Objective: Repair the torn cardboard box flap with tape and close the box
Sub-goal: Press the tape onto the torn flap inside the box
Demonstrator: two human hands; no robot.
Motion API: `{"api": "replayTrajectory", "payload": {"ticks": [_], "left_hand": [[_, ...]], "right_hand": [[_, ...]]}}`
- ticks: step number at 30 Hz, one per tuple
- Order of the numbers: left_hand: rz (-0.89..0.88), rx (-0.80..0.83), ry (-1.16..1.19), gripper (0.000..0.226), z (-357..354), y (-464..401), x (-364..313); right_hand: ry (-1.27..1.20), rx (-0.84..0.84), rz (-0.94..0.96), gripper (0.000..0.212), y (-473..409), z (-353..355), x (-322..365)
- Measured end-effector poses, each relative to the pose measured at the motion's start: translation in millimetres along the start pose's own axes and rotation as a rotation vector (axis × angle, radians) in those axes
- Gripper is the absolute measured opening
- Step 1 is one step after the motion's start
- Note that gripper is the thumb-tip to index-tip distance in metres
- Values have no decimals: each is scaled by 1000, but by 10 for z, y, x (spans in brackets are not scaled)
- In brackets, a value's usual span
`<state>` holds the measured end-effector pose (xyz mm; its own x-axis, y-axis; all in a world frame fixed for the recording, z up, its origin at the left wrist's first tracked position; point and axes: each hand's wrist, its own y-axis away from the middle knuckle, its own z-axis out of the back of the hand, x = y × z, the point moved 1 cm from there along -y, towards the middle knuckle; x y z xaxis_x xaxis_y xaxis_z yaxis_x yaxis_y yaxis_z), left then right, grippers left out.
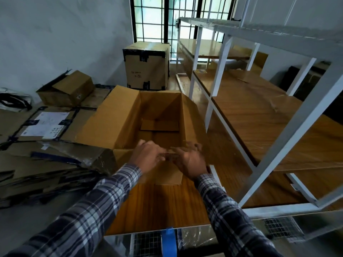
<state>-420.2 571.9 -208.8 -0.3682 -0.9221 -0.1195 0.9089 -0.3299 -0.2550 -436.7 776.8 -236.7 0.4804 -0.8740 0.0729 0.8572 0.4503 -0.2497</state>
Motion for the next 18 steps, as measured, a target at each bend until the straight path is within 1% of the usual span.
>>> {"api": "replayTrajectory", "payload": {"ticks": [2,4,6,10,13,15,18], "left_hand": [[9,8,-21,22,-88,-27,-140],[51,4,2,21,-137,-31,-167],[34,-5,10,20,-134,-46,-128],[-10,43,65,22,-162,-47,28],[44,56,202,22,-202,14,160],[52,43,199,22,-201,-12,157],[48,45,214,23,-163,-59,164]], "right_hand": [[33,-43,36,27,-25,-29,114],[44,-60,22,21,-42,-8,132],[67,-46,21,18,-56,25,123],[79,-33,29,20,-32,-9,42],[5,-27,-32,26,74,-65,-85],[-10,-27,-34,24,69,-21,-75],[-15,34,-35,26,13,48,-74]]}}
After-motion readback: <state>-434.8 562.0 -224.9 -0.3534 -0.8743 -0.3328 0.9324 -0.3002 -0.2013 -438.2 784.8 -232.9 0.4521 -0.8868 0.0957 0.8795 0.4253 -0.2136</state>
